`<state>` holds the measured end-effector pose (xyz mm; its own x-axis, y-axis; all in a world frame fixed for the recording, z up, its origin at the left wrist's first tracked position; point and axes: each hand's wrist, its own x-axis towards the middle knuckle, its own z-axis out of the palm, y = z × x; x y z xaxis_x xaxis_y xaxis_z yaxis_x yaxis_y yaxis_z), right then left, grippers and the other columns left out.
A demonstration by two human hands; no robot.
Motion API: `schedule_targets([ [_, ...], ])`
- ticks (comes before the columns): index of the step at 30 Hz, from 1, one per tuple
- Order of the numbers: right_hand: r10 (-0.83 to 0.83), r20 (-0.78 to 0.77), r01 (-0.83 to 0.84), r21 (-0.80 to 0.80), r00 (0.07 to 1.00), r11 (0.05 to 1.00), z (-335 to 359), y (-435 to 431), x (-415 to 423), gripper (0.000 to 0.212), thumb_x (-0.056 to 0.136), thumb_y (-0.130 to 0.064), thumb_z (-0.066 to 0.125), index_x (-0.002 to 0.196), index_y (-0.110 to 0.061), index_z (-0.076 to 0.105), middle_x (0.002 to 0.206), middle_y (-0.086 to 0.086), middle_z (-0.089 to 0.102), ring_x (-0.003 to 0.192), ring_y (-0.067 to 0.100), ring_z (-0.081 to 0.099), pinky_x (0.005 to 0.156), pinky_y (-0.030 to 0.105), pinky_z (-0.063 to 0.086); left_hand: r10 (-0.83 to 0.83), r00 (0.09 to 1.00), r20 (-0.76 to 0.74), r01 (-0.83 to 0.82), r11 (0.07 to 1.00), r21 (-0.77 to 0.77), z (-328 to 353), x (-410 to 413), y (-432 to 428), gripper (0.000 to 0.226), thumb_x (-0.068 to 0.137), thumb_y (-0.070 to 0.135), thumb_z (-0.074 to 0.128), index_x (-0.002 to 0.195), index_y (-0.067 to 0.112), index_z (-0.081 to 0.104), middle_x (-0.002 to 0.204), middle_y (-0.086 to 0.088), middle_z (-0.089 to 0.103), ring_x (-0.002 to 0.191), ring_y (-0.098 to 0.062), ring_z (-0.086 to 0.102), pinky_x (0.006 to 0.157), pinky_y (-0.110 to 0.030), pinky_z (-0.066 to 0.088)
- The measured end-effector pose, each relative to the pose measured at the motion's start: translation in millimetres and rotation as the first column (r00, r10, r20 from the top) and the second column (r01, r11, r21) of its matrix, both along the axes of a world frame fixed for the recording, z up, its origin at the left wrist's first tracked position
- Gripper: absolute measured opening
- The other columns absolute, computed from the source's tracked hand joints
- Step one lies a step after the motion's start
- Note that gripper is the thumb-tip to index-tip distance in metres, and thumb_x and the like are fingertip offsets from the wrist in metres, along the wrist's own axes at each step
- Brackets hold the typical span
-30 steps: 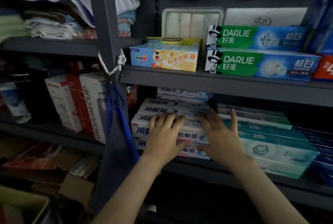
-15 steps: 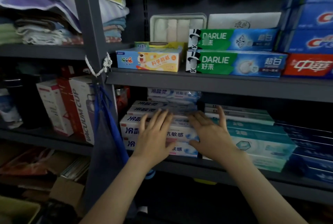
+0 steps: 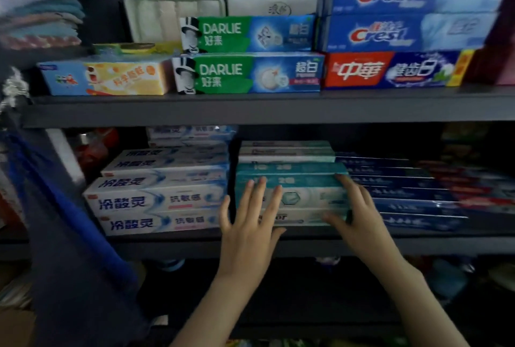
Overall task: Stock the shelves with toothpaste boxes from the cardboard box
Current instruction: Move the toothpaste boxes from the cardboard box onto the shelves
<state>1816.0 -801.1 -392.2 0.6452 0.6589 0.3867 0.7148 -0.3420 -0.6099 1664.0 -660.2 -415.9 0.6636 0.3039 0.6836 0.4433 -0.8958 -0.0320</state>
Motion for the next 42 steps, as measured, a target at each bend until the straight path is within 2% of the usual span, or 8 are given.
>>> schedule_targets([
  [7, 0.065, -0.127, -0.038, 0.201, 0.990, 0.979, -9, 17, 6, 0.072, 0.085, -0.009, 0.067, 0.140, -0.027, 0.024, 0.134, -0.012, 0.030, 0.115, -0.004, 0.033, 0.091, 0.008, 0.031, 0.050, 0.998, -0.028, -0.049, 0.998, 0.028, 5, 15, 18, 0.088, 0.070, 0.030, 0.082, 0.143, 0.016, 0.035, 0.145, -0.015, 0.043, 0.136, -0.028, 0.032, 0.108, -0.052, 0.016],
  [12, 0.037, -0.096, -0.016, 0.210, 0.995, 0.978, -10, 23, -2, 0.068, 0.090, -0.010, 0.061, 0.144, -0.023, 0.023, 0.148, -0.002, 0.026, 0.134, 0.012, 0.033, 0.107, 0.036, 0.040, 0.131, 0.991, -0.019, -0.129, 0.988, 0.091, 7, 19, 19, 0.089, 0.066, 0.014, 0.086, 0.140, 0.014, 0.036, 0.138, -0.021, 0.047, 0.128, -0.034, 0.037, 0.103, -0.056, 0.024],
  [16, 0.032, 0.095, -0.040, 0.083, 0.995, 0.996, -10, 8, 4, 0.084, 0.093, -0.014, 0.058, 0.149, -0.032, -0.001, 0.159, 0.004, 0.006, 0.147, 0.017, 0.003, 0.119, 0.036, 0.012, 0.114, 0.993, -0.032, -0.111, 0.991, 0.072, 10, 30, -23, 0.101, 0.064, 0.009, 0.083, 0.148, 0.012, 0.026, 0.151, -0.023, 0.025, 0.138, -0.038, 0.025, 0.109, -0.057, 0.011],
  [21, -0.107, 0.273, 0.073, 0.134, 0.956, 0.988, -8, -56, 34, 0.083, 0.085, -0.006, 0.063, 0.150, -0.022, 0.013, 0.155, 0.002, 0.023, 0.144, 0.019, 0.019, 0.117, 0.033, 0.017, -0.139, 0.989, -0.039, 0.140, 0.990, 0.025, -3, 80, -104, 0.089, 0.075, 0.020, 0.075, 0.148, 0.012, 0.024, 0.152, -0.017, 0.024, 0.138, -0.032, 0.027, 0.112, -0.050, 0.015],
  [25, -0.439, -0.006, 0.435, 0.143, 0.899, 0.889, -22, -111, 78, 0.095, 0.074, -0.024, 0.081, 0.147, -0.007, 0.022, 0.145, 0.016, 0.037, 0.135, 0.033, 0.032, 0.108, 0.044, 0.029, -0.209, 0.977, -0.027, 0.204, 0.969, -0.139, -15, 119, -143, 0.063, 0.083, 0.012, 0.067, 0.140, 0.007, 0.039, 0.142, -0.012, 0.038, 0.126, -0.026, 0.038, 0.105, -0.043, 0.036],
  [28, -0.357, -0.272, 0.384, 0.050, 0.894, 0.922, -31, -134, 99, 0.093, 0.076, -0.029, 0.078, 0.147, -0.006, 0.023, 0.144, 0.012, 0.040, 0.135, 0.029, 0.032, 0.109, 0.039, 0.029, -0.247, 0.964, -0.098, 0.229, 0.959, -0.170, -24, 136, -150, 0.064, 0.079, 0.008, 0.074, 0.137, 0.004, 0.046, 0.138, -0.013, 0.046, 0.126, -0.027, 0.042, 0.107, -0.041, 0.029],
  [33, -0.329, -0.242, 0.331, -0.034, 0.913, 0.943, -34, -132, 111, 0.082, 0.085, -0.034, 0.069, 0.149, -0.014, 0.022, 0.147, 0.006, 0.039, 0.137, 0.023, 0.032, 0.113, 0.039, 0.024, -0.195, 0.964, -0.180, 0.176, 0.978, -0.115, -18, 159, -147, 0.046, 0.095, 0.027, 0.042, 0.134, 0.005, 0.051, 0.138, -0.014, 0.051, 0.128, -0.029, 0.048, 0.109, -0.045, 0.035],
  [42, -0.323, -0.189, 0.307, -0.105, 0.927, 0.946, -27, -130, 135, 0.069, 0.090, -0.033, 0.061, 0.147, -0.016, 0.025, 0.135, 0.006, 0.050, 0.128, 0.021, 0.042, 0.105, 0.029, 0.015, -0.135, 0.929, -0.345, 0.082, 0.983, -0.164, 2, 189, -122, 0.070, 0.084, 0.053, 0.058, 0.139, 0.011, 0.047, 0.141, -0.020, 0.046, 0.130, -0.036, 0.045, 0.110, -0.050, 0.027],
])
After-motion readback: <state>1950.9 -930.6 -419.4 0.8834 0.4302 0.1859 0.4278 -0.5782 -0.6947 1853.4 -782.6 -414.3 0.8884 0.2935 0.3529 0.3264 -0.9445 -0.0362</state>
